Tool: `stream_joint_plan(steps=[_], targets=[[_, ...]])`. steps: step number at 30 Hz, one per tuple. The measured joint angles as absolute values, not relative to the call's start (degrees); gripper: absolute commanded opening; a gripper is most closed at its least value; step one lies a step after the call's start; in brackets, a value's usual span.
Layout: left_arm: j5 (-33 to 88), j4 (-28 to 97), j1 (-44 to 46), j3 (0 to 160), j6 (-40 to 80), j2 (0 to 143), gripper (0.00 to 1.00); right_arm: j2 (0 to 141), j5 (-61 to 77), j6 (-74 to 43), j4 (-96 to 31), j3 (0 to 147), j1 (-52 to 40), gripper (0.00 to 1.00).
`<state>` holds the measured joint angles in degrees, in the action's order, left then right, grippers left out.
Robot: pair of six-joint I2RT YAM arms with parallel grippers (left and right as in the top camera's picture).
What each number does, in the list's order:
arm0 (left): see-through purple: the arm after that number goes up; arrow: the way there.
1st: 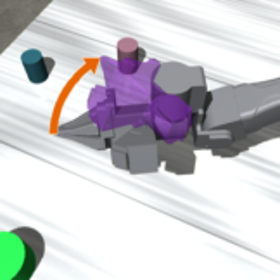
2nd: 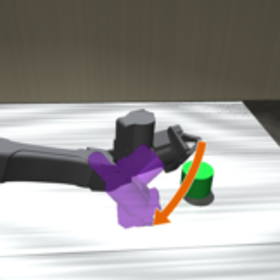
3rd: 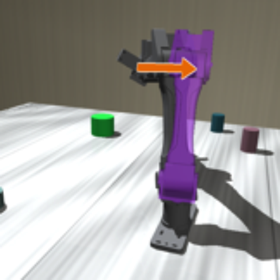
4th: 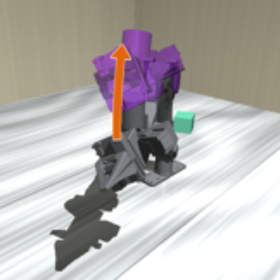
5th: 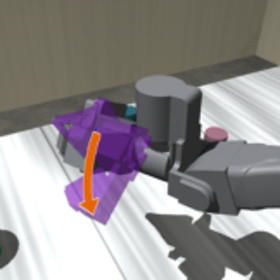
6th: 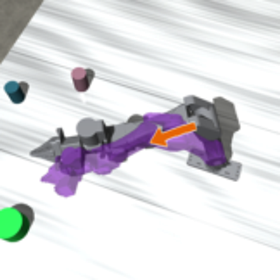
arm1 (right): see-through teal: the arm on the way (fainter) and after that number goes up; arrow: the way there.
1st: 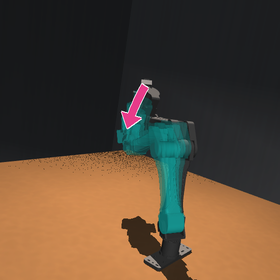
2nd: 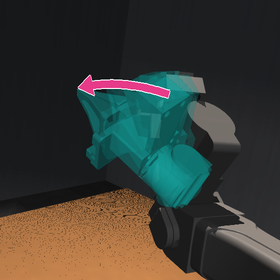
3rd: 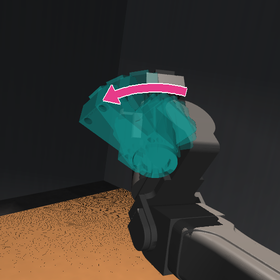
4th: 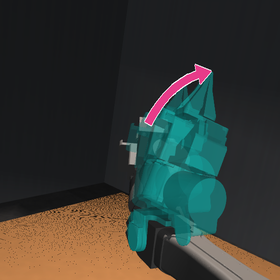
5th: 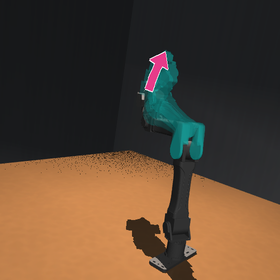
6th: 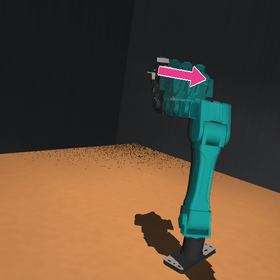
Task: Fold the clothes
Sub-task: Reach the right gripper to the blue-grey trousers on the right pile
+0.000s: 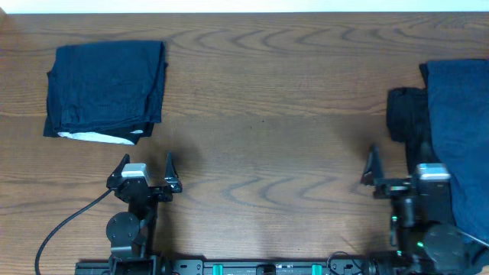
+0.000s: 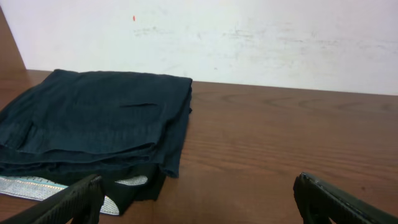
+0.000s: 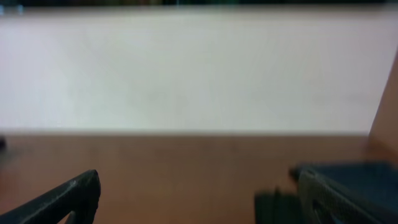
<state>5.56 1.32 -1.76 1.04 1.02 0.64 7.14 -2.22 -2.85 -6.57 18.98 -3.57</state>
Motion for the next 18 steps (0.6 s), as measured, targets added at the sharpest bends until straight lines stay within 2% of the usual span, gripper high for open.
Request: stream_joint_plan(steps=[8,13,18], targets=[[5.54,1.37,-1.76,1.06,1.02,0.62,0.98,31.51,-5.02,-4.36,-11.38,39.66,-3.6,0.99],[5.52,1.37,-1.76,1.06,1.02,0.62,0.98,50.5,-6.2,-4.29,-25.21,57.34,-2.61,0.99],[5.52,1.39,-1.76,1.08,1.02,0.64,0.98,71.11,-6.5,-3.88,-41.41,78.52,3.49,0.99]])
